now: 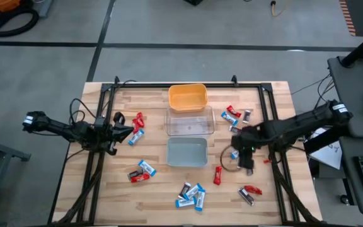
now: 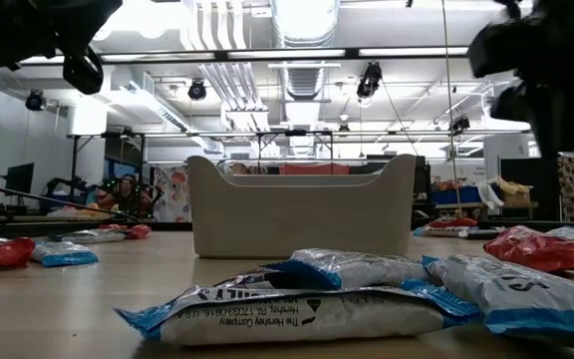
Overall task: Organize candy in baskets
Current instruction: Put the red chocolate bar into the transparent bin
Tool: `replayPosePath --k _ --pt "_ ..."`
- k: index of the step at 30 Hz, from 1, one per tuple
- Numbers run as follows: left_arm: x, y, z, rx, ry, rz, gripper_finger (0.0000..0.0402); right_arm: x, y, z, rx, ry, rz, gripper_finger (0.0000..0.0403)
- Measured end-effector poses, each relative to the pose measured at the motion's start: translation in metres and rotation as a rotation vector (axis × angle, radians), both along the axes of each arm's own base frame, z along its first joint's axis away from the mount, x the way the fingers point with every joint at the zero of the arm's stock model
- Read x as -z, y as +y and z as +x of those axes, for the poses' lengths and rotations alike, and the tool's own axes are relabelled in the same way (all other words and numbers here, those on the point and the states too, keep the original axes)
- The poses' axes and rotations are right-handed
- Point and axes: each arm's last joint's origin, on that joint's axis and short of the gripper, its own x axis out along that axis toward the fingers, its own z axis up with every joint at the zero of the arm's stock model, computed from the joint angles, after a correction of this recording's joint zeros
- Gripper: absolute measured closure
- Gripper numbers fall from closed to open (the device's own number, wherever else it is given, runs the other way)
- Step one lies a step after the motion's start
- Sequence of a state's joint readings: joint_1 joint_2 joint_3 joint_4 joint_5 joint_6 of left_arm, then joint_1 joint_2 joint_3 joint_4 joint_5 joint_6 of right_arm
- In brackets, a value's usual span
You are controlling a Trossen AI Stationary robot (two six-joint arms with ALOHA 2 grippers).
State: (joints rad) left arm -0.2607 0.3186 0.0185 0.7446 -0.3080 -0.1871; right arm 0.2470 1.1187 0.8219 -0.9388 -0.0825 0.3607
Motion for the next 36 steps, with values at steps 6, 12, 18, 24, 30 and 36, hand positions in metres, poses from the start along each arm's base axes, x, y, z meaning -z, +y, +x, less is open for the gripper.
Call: replayPosePath --k 6,12,18,24,30,36 --pt "0.001 0.000 0.001 -0.001 0.008 0.004 0.0396 0.010 0.029 0.009 -0.216 -0.121 -0.258 0.0299" --pt "0.001 0.000 0.001 -0.004 0.012 0.013 0.0396 0.018 0.045 0.018 -0.211 -0.196 -0.361 0.0261" --pt "0.001 0.000 0.001 -0.004 0.010 0.012 0.0396 0.029 0.059 0.030 -0.261 -0.249 -0.339 0.0228" --pt "0.001 0.000 0.001 -0.028 0.014 0.001 0.0396 0.045 0.064 0.039 -0.326 -0.215 -0.335 0.0224" --pt "0.001 0.000 0.001 -0.028 0.014 0.002 0.0396 0.060 0.070 0.045 -0.355 -0.176 -0.288 0.0240" --pt "0.001 0.000 0.002 -0.028 0.017 0.002 0.0396 0.069 0.072 0.049 -0.361 -0.162 -0.292 0.0257"
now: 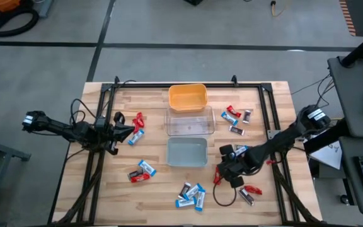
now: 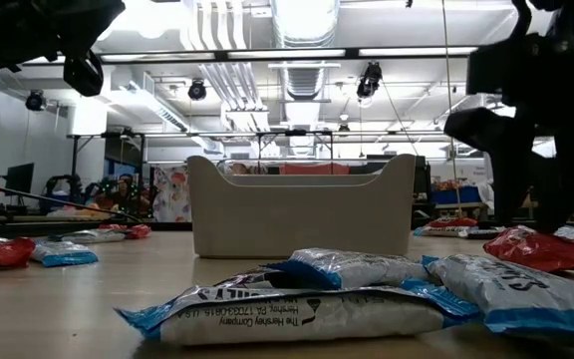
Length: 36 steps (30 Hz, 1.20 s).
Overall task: Organize candy in baskets
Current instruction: Put the red chocolate bar into the transparent bin
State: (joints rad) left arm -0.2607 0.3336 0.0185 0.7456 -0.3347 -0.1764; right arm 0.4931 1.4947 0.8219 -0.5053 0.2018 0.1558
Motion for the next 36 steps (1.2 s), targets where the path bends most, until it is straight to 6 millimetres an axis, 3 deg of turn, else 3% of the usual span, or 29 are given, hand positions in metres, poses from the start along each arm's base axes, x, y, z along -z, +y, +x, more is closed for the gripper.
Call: replayPosePath --k 11,19,29,36 --pt "0.000 0.000 0.000 0.000 0.002 0.000 0.0396 0.008 0.003 0.006 -0.038 -0.014 -0.007 0.0301" --pt "0.001 0.000 0.001 0.000 0.007 0.002 0.0396 0.006 0.004 0.006 -0.050 -0.014 0.020 0.0387" --pt "0.001 0.000 0.001 0.000 0.009 0.002 0.0396 0.002 0.004 0.006 -0.036 -0.006 0.021 0.0394" --pt "0.001 0.000 0.001 0.000 0.009 0.003 0.0396 -0.010 0.001 0.000 -0.060 0.125 -0.063 0.0394"
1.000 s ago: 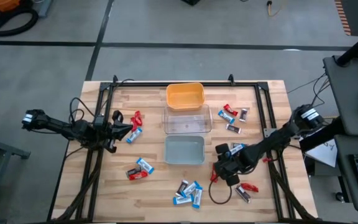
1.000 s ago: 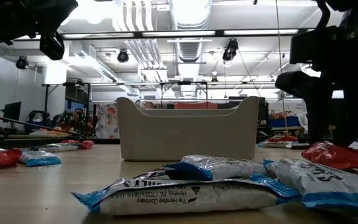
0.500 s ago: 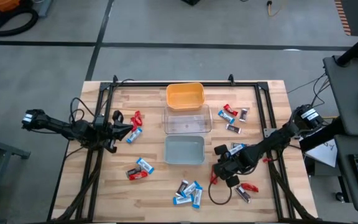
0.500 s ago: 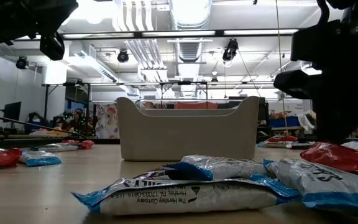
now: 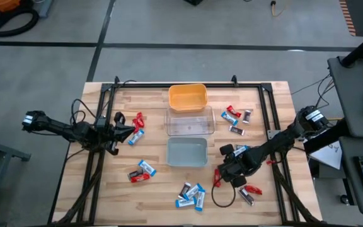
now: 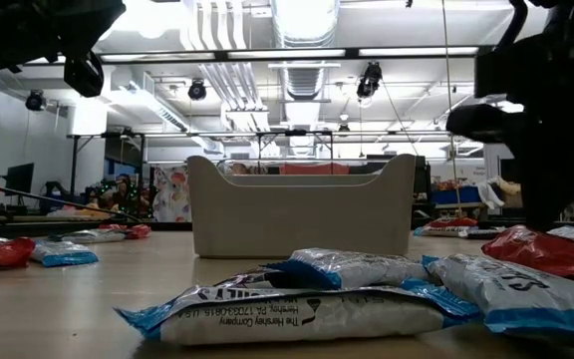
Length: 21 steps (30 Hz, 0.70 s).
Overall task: Organize candy in baskets
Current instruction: Put the red chocolate bar into the transparent bin
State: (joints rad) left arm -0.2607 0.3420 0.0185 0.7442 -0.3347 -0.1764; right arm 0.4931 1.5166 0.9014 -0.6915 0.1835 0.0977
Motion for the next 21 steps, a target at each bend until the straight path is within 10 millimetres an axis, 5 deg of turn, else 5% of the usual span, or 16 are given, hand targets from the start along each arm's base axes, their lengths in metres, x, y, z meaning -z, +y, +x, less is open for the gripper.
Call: replayPosePath --k 5,10,21 --pt "0.000 0.000 0.000 0.000 0.000 0.000 0.0396 -0.017 0.006 0.009 -0.128 -0.022 -0.012 0.0385" --pt "0.001 0.001 0.001 -0.029 0.012 -0.010 0.0396 -0.028 0.011 0.016 -0.214 -0.052 -0.014 0.0332" --pt "0.003 0.000 0.003 -0.039 0.031 -0.009 0.0396 -0.019 0.023 0.019 -0.285 -0.099 -0.017 0.0211"
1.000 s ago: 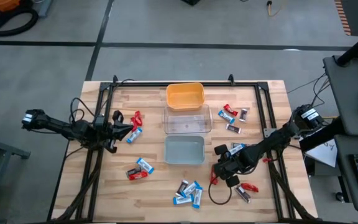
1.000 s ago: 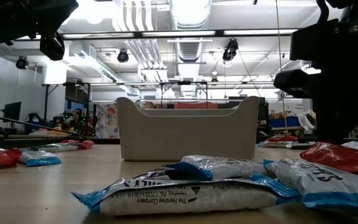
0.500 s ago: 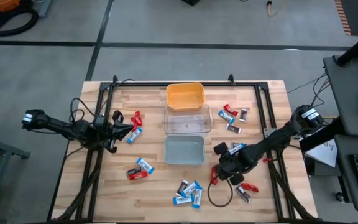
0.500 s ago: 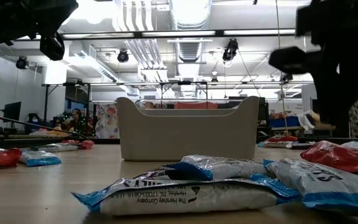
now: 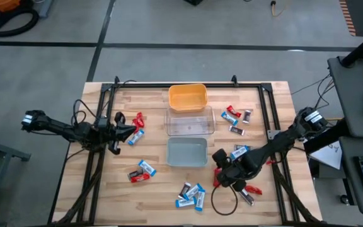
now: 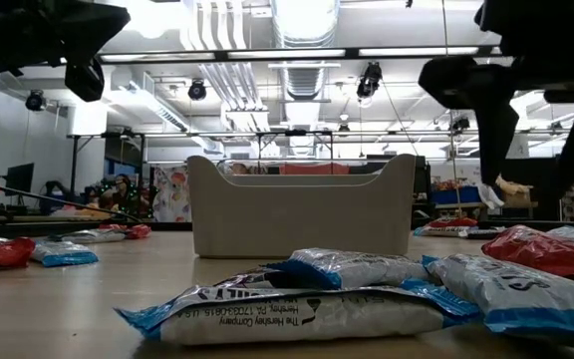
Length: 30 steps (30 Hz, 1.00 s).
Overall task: Organize candy in baskets
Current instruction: Put the red chocolate bar into the transparent bin
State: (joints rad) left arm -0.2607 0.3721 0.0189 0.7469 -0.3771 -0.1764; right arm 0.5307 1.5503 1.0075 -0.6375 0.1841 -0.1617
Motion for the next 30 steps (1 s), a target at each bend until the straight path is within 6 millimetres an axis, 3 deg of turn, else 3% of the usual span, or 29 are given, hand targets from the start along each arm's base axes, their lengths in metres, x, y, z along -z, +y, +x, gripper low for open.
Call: replayPosePath --k 9,14,28,30 --pt "0.000 0.000 0.000 -0.006 0.003 -0.002 0.0396 0.037 0.006 0.009 -0.062 0.092 -0.073 0.0211" --pt "0.000 0.000 0.000 -0.006 0.003 -0.002 0.0396 0.044 0.006 0.011 -0.064 0.109 -0.085 0.0221" --pt "0.000 0.000 0.000 -0.006 0.003 -0.002 0.0396 0.035 0.006 0.011 0.034 0.072 -0.012 0.0383" --pt "0.000 0.000 0.000 -0.006 0.003 -0.002 0.0396 0.035 0.007 0.011 0.060 0.075 0.004 0.0390"
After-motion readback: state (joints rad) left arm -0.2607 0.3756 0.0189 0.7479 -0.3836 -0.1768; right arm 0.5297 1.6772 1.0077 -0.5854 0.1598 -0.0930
